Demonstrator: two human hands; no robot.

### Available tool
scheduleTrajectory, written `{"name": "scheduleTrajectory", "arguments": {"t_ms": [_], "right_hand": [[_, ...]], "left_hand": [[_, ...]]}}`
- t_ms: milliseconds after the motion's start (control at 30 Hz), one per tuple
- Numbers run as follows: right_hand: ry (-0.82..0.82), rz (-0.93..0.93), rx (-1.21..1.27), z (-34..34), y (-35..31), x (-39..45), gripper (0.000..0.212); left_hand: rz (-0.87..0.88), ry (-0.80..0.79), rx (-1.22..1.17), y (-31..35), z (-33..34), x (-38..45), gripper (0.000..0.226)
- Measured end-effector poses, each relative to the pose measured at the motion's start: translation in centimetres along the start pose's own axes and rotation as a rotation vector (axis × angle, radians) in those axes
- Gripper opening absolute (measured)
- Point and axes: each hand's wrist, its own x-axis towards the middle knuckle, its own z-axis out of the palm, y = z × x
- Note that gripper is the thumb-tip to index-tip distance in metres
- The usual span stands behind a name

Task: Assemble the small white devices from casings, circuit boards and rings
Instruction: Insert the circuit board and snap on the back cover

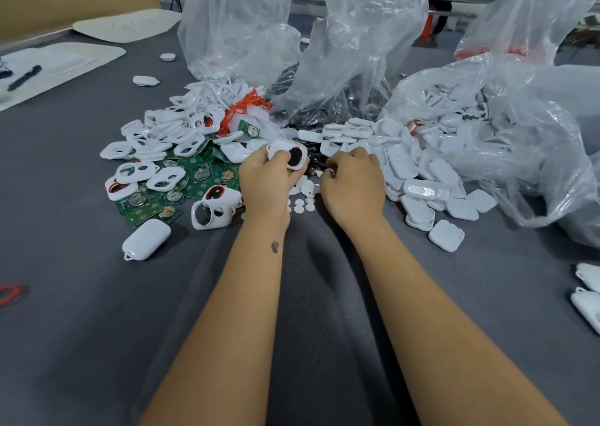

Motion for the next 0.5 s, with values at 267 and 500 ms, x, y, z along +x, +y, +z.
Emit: {"name": "scheduleTrajectory", "arguments": {"t_ms": [267, 500], "right_hand": [[-0.041, -0.163, 0.271, 1.8, -2.4, 5.9, 0.037], [-0.327, -0.203, 0.356, 4.4, -6.0, 10.8, 0.038]], "left_hand": [[0.247, 0.212, 0.150, -0.9, -0.4, 2.2, 0.013], [0.247, 0.289, 0.085, -0.8, -0.6, 2.4, 0.017]]}}
